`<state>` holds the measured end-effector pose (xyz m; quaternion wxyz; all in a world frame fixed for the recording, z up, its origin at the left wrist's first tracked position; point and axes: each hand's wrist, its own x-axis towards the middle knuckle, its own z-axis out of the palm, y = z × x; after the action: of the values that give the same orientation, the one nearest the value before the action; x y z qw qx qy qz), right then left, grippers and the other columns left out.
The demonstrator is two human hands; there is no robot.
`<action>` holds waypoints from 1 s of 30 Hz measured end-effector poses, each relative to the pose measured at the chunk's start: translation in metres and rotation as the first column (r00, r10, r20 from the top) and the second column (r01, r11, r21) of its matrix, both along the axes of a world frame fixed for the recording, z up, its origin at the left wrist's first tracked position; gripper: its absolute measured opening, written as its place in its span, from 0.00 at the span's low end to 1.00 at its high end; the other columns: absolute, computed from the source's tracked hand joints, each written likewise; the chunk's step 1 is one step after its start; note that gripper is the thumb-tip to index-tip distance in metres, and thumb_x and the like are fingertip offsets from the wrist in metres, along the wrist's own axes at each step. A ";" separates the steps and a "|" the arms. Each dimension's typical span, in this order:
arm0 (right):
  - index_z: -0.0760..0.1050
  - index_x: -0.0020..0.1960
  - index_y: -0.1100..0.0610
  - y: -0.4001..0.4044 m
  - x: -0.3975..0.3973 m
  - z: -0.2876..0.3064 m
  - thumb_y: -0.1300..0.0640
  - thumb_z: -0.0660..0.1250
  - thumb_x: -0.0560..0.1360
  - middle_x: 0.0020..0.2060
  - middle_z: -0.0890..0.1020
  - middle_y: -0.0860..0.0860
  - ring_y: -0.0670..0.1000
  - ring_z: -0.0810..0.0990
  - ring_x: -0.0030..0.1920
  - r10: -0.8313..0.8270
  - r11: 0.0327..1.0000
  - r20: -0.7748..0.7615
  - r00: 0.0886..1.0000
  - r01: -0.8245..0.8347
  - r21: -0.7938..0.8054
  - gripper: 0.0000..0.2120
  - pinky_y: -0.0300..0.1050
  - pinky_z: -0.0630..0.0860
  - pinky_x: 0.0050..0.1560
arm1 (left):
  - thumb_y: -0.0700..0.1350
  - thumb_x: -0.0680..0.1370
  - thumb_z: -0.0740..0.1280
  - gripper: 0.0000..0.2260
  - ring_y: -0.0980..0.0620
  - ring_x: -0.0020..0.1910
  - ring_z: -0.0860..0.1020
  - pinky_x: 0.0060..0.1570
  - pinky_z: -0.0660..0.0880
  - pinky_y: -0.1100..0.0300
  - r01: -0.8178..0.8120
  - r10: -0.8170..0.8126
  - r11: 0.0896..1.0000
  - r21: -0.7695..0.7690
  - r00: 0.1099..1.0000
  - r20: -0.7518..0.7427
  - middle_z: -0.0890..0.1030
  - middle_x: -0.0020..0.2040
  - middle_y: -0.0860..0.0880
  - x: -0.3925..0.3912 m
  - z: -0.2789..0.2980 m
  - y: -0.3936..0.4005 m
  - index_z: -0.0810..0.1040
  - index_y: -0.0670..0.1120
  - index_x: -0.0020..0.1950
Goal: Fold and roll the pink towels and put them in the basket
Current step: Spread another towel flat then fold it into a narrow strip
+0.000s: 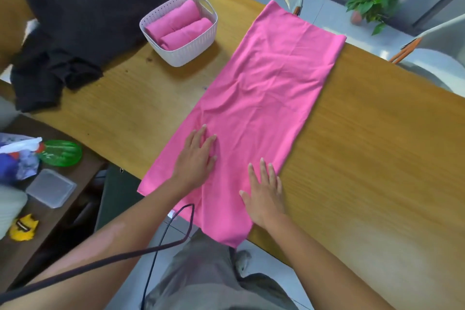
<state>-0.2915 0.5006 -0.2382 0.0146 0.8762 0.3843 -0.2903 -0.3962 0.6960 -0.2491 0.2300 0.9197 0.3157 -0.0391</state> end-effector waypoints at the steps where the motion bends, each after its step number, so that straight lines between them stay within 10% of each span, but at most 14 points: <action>1: 0.41 0.82 0.49 -0.005 -0.006 0.001 0.42 0.55 0.82 0.80 0.37 0.54 0.56 0.35 0.80 0.017 1.000 -0.007 1.000 -0.017 0.007 0.36 0.56 0.40 0.78 | 0.49 0.82 0.65 0.29 0.42 0.79 0.57 0.74 0.62 0.46 -0.067 0.070 0.995 -0.073 0.997 0.036 0.55 0.82 0.44 -0.007 0.001 -0.008 0.59 0.47 0.81; 6: 0.48 0.82 0.52 -0.035 -0.035 0.008 0.43 0.55 0.83 0.81 0.45 0.53 0.53 0.43 0.81 0.099 0.994 -0.077 0.992 -0.095 0.057 0.32 0.51 0.40 0.78 | 0.43 0.83 0.64 0.22 0.46 0.63 0.77 0.67 0.73 0.48 -0.416 0.538 0.795 -0.440 0.820 0.195 0.75 0.67 0.43 -0.032 0.008 -0.042 0.65 0.41 0.75; 13: 0.53 0.81 0.53 -0.056 -0.066 0.017 0.47 0.58 0.83 0.81 0.55 0.53 0.52 0.52 0.80 0.112 0.989 -0.151 0.982 -0.095 0.116 0.30 0.52 0.49 0.78 | 0.36 0.84 0.56 0.11 0.47 0.39 0.80 0.39 0.81 0.55 -0.558 0.751 0.385 -0.735 0.652 -0.103 0.82 0.48 0.41 -0.047 0.012 -0.061 0.74 0.38 0.63; 16: 0.55 0.81 0.53 -0.059 -0.079 0.021 0.48 0.60 0.83 0.80 0.56 0.51 0.50 0.54 0.80 0.043 0.987 -0.215 0.976 -0.008 0.159 0.30 0.50 0.52 0.78 | 0.31 0.82 0.55 0.14 0.53 0.30 0.78 0.29 0.76 0.64 -0.498 0.682 0.457 -0.737 0.728 -0.068 0.83 0.41 0.44 -0.053 0.012 -0.059 0.79 0.37 0.58; 21: 0.59 0.80 0.55 -0.039 -0.092 0.027 0.54 0.61 0.83 0.79 0.61 0.50 0.47 0.57 0.79 -0.051 0.952 -0.265 0.963 0.127 0.278 0.27 0.41 0.54 0.78 | 0.36 0.77 0.72 0.09 0.58 0.43 0.81 0.46 0.75 0.72 -0.242 0.414 0.745 -0.621 0.898 0.148 0.85 0.47 0.52 -0.057 0.009 -0.055 0.84 0.45 0.55; 30: 0.53 0.81 0.53 0.024 -0.100 0.029 0.43 0.67 0.78 0.78 0.63 0.49 0.50 0.63 0.77 -0.372 0.886 -0.164 0.914 0.402 0.232 0.39 0.48 0.64 0.73 | 0.27 0.81 0.59 0.11 0.50 0.45 0.80 0.52 0.79 0.63 -0.061 0.360 0.531 -0.845 0.919 0.159 0.82 0.49 0.39 -0.043 0.017 -0.030 0.80 0.30 0.57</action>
<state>-0.3913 0.5251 -0.2095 -0.1813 0.9113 0.2366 -0.2841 -0.4396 0.6657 -0.2320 0.6839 0.6511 0.3292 -0.0071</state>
